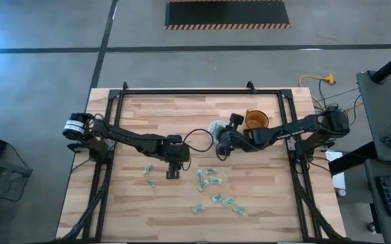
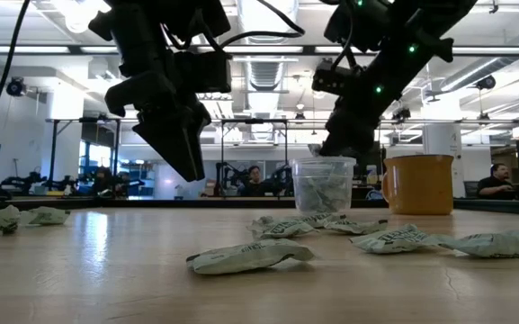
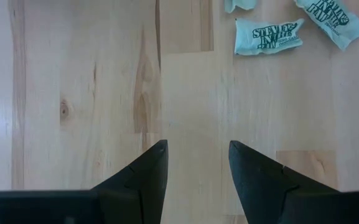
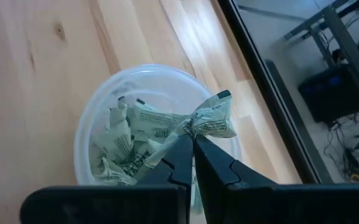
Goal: Pick and place Stevia / Truvia into bins
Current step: Put the green stevia packet into the transparent bin
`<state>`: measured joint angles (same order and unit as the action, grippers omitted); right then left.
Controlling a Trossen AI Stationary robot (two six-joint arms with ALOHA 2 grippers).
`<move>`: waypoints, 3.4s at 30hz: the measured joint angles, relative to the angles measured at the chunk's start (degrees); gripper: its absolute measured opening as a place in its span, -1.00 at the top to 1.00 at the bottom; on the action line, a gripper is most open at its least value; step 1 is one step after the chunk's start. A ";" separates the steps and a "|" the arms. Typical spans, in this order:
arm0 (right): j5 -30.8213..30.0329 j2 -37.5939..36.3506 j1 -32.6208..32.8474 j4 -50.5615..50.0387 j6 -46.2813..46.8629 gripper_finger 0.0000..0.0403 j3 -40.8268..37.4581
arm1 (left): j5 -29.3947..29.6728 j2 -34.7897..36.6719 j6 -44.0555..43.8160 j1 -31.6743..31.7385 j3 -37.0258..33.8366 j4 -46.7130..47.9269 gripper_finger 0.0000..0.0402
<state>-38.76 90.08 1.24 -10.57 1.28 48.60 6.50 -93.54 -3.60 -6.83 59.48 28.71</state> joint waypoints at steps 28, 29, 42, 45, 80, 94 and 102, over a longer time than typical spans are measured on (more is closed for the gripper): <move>-0.26 -11.88 7.27 -7.44 3.42 0.40 -0.31 | 7.55 6.50 -19.15 -3.94 -1.04 16.80 0.27; -0.24 -12.95 8.38 -8.27 4.32 0.41 -0.30 | 8.23 7.61 -20.65 -4.97 -1.55 17.40 0.29; -0.24 -20.46 19.05 -13.01 8.63 0.53 -0.31 | 14.69 16.07 -42.55 -10.64 -13.82 18.85 0.33; -0.22 -20.29 19.54 -13.00 8.37 0.55 -0.31 | 12.41 16.11 -45.64 -10.54 -16.16 18.53 0.33; 0.20 -19.82 19.54 -13.17 9.31 0.64 -0.35 | 4.15 10.85 -56.07 -11.30 -20.38 10.31 0.33; 0.20 -19.82 19.54 -13.11 9.31 0.66 -0.46 | 3.34 10.14 -56.06 -11.28 -20.26 10.82 0.33; 0.19 -19.82 19.54 -13.09 9.29 0.64 -0.50 | 3.27 10.14 -55.60 -11.28 -20.14 11.13 0.33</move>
<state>-38.58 70.26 20.78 -23.66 10.57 48.10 9.77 -83.40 -59.20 -18.11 39.34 39.83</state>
